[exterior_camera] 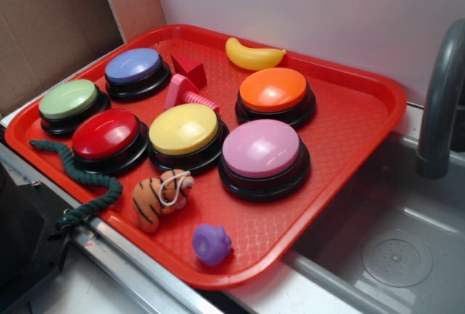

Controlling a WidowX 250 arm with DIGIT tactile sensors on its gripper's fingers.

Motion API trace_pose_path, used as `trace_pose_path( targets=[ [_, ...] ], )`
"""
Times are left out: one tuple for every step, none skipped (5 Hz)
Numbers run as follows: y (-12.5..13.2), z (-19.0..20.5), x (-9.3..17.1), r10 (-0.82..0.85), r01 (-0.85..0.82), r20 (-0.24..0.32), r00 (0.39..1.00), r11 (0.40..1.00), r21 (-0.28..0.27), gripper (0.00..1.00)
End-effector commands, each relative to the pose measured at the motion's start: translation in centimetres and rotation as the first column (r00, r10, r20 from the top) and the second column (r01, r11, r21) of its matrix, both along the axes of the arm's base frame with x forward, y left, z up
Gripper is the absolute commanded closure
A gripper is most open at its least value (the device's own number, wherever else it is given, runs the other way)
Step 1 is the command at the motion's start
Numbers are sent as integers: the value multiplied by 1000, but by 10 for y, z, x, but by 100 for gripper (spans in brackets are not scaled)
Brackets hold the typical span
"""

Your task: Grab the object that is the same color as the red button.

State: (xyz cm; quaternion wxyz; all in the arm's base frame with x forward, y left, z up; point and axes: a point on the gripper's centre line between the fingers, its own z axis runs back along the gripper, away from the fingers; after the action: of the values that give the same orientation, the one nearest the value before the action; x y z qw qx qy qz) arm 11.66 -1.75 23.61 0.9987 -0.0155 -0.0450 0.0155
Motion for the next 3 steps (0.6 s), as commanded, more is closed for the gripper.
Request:
trace_pose_path(
  targets=[
    [0, 0, 0, 0, 0, 0, 1000, 1000, 0, 0],
    [4, -14, 22, 242, -242, 6, 970, 970, -10, 0],
    [10, -26, 43, 471, -471, 21, 882, 882, -7, 0]
  ],
)
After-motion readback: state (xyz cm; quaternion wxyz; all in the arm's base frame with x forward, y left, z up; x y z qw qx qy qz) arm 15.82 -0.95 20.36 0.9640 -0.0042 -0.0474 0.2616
